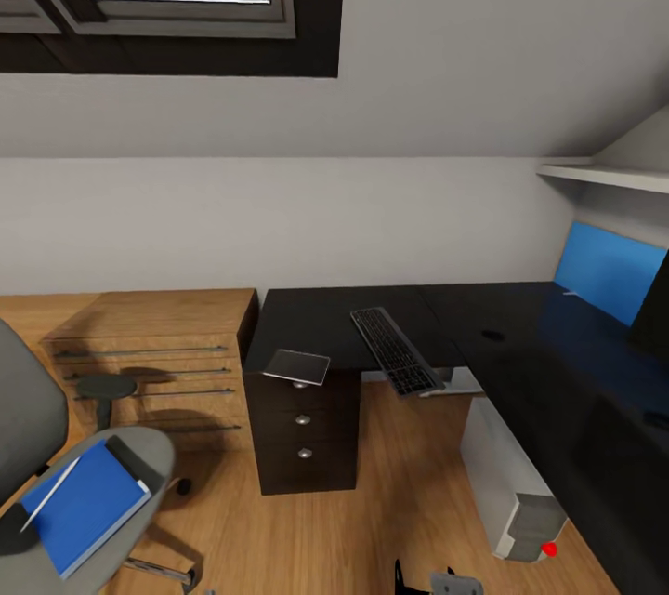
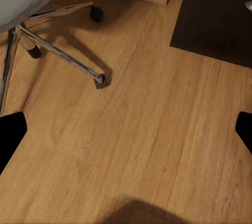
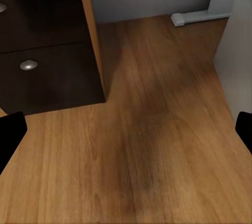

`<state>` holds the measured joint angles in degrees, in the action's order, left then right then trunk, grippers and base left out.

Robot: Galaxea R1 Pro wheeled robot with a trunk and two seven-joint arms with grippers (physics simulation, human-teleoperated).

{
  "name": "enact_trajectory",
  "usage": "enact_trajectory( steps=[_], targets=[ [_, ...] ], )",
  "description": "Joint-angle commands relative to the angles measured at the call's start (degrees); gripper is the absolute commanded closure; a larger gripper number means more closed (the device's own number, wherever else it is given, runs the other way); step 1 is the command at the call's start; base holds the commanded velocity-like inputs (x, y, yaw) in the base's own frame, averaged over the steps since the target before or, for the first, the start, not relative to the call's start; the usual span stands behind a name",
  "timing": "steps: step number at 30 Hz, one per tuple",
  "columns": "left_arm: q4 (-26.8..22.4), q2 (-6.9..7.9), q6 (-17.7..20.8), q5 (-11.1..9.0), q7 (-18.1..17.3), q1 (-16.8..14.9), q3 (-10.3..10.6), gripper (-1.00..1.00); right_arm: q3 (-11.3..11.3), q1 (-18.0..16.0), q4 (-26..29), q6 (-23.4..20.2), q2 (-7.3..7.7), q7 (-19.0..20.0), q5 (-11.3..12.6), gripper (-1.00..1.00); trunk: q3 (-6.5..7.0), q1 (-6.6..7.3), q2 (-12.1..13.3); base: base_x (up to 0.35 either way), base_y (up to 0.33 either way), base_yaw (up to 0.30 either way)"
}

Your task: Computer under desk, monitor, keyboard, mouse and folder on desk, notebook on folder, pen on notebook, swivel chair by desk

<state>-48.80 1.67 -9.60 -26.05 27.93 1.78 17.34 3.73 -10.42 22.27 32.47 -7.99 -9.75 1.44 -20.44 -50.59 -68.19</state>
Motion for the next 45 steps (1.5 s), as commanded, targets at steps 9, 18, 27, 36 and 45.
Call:
enact_trajectory(
  steps=[9,18,27,36,45],
  targets=[
    [-1.31,0.09,-0.28,-0.58,0.35,-0.02,0.44,-1.0,-0.34,-1.21,3.61,-1.59,0.93,-0.39,3.46,-1.0,-1.67,-1.99,-3.66,0.0,0.0,0.0],
    [-20.86,0.17,18.97,-0.73,0.7,-0.02,-0.75,-1.0,-0.55,-10.21,11.65,-19.43,4.47,2.54,27.8,-1.0,-3.29,-3.96,-7.27,0.0,0.0,0.0],
    [-37.07,-8.18,44.61,-9.49,1.01,-7.03,-5.76,-1.0,-2.8,-17.32,17.86,-49.83,18.92,4.56,83.36,-1.0,-4.91,-5.94,-10.88,0.0,0.0,0.0],
    [-37.15,-6.69,45.17,-10.31,0.82,-7.22,-3.76,-1.0,-2.81,-17.43,15.69,-50.35,19.88,15.4,84.07,-1.0,-6.52,-7.92,-14.49,0.0,0.0,0.0],
    [-39.18,-6.3,45.18,-10.34,0.84,-7.23,-1.48,-1.0,-2.64,-17.44,15.38,-50.2,20.35,18.89,82.98,-1.0,-8.14,-9.89,-18.1,0.0,0.0,0.0]
  ],
)
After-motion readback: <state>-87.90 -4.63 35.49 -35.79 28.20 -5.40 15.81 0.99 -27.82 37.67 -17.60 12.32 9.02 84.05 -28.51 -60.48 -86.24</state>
